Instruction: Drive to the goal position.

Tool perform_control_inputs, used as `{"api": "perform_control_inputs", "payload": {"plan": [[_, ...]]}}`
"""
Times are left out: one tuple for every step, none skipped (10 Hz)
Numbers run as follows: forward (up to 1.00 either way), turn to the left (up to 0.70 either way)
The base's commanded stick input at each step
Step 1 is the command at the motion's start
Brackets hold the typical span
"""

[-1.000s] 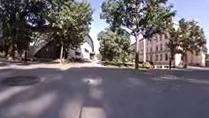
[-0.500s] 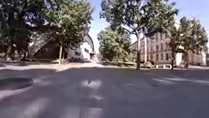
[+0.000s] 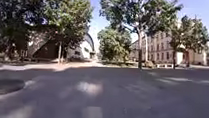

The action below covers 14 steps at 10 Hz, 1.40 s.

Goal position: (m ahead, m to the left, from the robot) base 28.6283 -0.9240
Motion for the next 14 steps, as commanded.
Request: {"api": "perform_control_inputs", "payload": {"plan": [[0.7,0.0],[0.7,0.0],[0.7,0.0],[0.7,0.0],[0.7,0.0],[0.7,0.0],[0.7,0.0],[0.7,0.0],[0.7,0.0],[0.7,0.0],[0.7,0.0],[0.7,0.0],[0.7,0.0],[0.7,0.0]]}}
